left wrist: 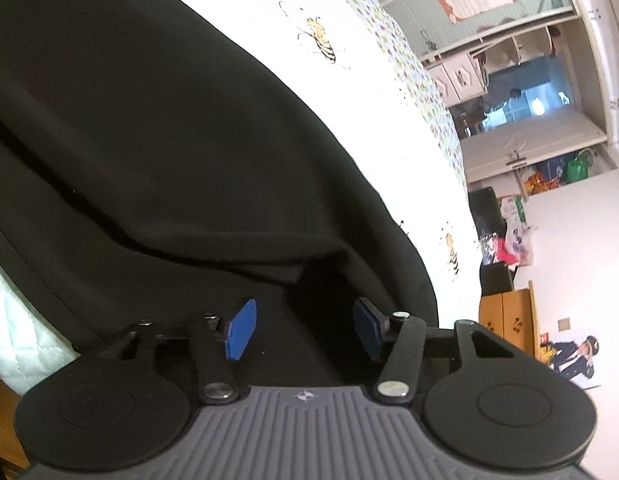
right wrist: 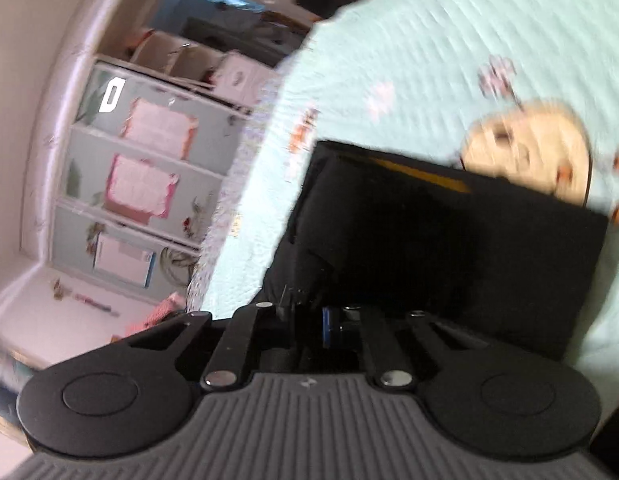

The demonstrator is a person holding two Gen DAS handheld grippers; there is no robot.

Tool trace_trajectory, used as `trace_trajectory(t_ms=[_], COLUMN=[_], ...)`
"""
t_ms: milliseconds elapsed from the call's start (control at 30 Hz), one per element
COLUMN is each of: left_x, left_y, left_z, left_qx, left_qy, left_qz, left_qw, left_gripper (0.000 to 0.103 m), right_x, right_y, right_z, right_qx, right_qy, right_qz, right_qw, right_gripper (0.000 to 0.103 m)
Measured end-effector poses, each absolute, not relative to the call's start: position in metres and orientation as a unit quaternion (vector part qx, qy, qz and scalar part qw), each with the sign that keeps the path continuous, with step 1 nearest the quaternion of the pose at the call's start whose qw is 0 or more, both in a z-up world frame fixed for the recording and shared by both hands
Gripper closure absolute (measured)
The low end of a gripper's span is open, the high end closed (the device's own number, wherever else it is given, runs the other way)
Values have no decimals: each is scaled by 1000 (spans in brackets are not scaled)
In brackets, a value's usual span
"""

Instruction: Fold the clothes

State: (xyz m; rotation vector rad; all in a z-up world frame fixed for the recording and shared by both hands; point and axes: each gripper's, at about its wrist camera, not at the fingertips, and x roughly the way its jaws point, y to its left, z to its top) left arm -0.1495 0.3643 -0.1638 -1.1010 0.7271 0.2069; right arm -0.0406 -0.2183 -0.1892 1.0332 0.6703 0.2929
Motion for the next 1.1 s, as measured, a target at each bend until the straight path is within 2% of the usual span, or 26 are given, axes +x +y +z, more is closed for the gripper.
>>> trace_trajectory(t_ms=[100,433,667,733,767,800,900,1100], left_x=[-151,-125,-92,-87,-86,-86,-92,-127], left_y=[368,355,348,348,347,345,339,327], left_z=[-165,-184,-187,-192,-190,-185,-162,-93], left_qx=[-534,-590,-564,-557,-542,-518,-452,-379], left_qy=[328,332,349,357,361,366,360,308], left_qz=[99,87,113,116,113,110,92,9], left_qw=[773,731,740,741,750,765,811,873], left_gripper=[37,37,38,46,65,90,95,95], right_x=[-42,-40,-46,-47,-47,-48,-48,-56], right_y=[-227,-226,-224,-222,-221,-221,-222,-232], right_z=[-182,-194,-206,-208,-209,-209,-210,-205], right_qx=[447,474,459,445,443,444,460,474], right_qy=[324,337,363,364,363,362,354,349], right_qz=[128,127,114,111,109,109,117,132], right_qw=[824,804,803,811,813,812,806,798], right_gripper=[91,91,90,90,90,90,90,90])
